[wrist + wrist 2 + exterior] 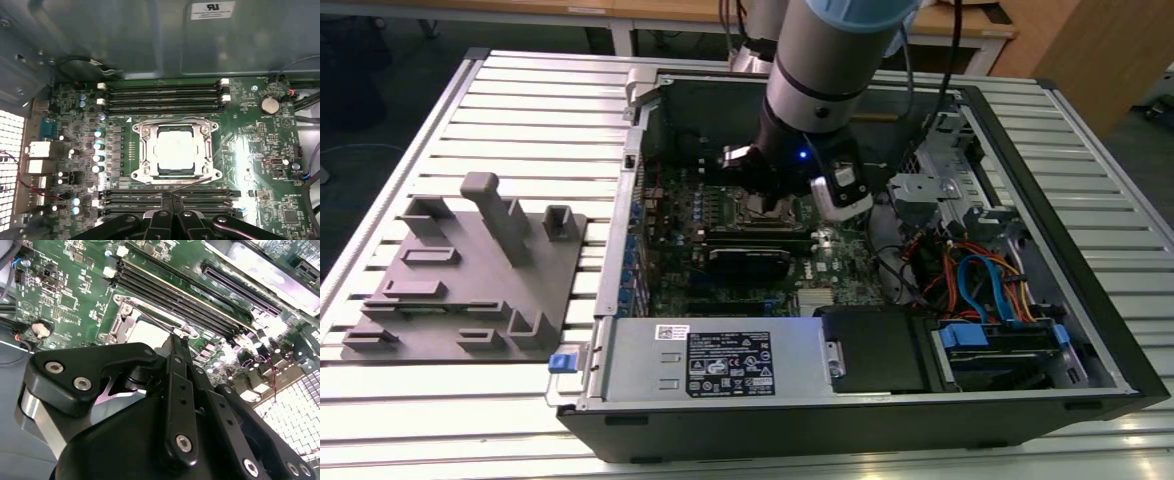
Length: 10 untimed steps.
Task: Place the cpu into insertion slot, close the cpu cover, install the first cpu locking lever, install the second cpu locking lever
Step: 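Install the second cpu locking lever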
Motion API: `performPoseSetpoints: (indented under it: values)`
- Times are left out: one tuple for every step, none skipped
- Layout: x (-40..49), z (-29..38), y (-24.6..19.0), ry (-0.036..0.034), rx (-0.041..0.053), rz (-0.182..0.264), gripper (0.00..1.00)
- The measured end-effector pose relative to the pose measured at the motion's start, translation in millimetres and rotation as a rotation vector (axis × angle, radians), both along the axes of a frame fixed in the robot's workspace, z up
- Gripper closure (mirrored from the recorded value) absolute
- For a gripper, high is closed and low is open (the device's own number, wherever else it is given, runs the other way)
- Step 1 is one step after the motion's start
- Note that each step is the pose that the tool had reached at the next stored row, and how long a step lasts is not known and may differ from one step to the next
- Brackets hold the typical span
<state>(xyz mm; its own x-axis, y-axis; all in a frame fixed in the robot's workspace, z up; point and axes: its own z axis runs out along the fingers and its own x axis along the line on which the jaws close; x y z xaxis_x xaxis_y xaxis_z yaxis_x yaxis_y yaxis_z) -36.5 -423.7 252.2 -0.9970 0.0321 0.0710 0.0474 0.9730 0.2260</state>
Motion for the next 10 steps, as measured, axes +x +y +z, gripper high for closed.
performPoseSetpoints:
  values:
    - [0.7,-0.4,0.0,0.0111,0.0002,0.000,0.90]
    - [0.9,-0.7,0.0,0.0259,0.0003,0.000,0.90]
    - [1.5,-1.0,0.0,0.0433,0.0003,0.000,0.90]
    - [2.0,-1.4,0.1,0.0595,0.0003,0.000,0.90]
    - [2.7,-1.9,0.0,0.0737,0.0002,0.000,0.90]
    - [3.1,-2.8,0.0,0.0843,0.0002,0.000,0.90]
    - [3.5,-3.9,0.1,0.0917,0.0003,0.000,0.90]
    - [4.4,-4.7,0.0,0.0969,0.0003,0.000,0.90]
    - [5.5,-5.7,0.0,0.1006,0.0002,0.000,0.90]
    - [6.7,-7.6,0.0,0.1035,0.0002,0.000,0.90]
